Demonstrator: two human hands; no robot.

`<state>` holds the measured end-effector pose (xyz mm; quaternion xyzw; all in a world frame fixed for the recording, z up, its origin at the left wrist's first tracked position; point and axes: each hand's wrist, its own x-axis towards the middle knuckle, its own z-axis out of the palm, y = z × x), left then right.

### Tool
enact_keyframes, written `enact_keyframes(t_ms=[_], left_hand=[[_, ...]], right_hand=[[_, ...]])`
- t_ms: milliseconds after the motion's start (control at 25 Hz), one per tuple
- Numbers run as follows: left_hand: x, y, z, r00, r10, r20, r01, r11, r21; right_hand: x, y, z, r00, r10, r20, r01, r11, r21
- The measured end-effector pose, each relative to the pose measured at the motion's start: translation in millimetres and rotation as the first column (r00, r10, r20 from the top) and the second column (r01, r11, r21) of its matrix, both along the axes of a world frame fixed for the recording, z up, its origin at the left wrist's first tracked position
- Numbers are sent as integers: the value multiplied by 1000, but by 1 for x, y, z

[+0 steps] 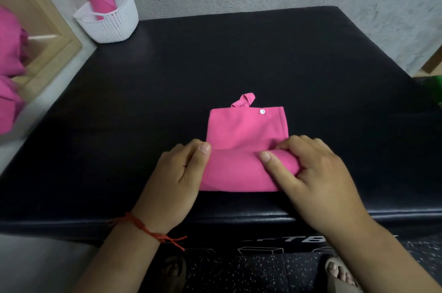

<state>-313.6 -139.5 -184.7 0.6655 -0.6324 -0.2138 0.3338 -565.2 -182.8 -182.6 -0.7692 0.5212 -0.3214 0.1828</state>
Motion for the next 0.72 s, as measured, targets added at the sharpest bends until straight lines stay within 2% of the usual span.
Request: enact_keyframes(t_ms=[120,200,360,520,720], left_hand=[[-1,3,-1,997,-39,64,44,996,-79],[1,7,-2,992,-116,46,121,986,-119],[10,13,5,964,-174,-199,172,985,-27],[15,12,13,952,-163,-258,180,983,44],[12,10,11,978,-87,-189,103,992,75]], right_hand=[[2,-2,3,996,-22,82,16,998,66],[3,-3,5,989,-42,144,24,992,123],[7,-3,4,977,-69,201,42,990,134],[7,1,2,964,-80,253,44,989,143],[7,6,-6,985,-44,168,59,995,-81]])
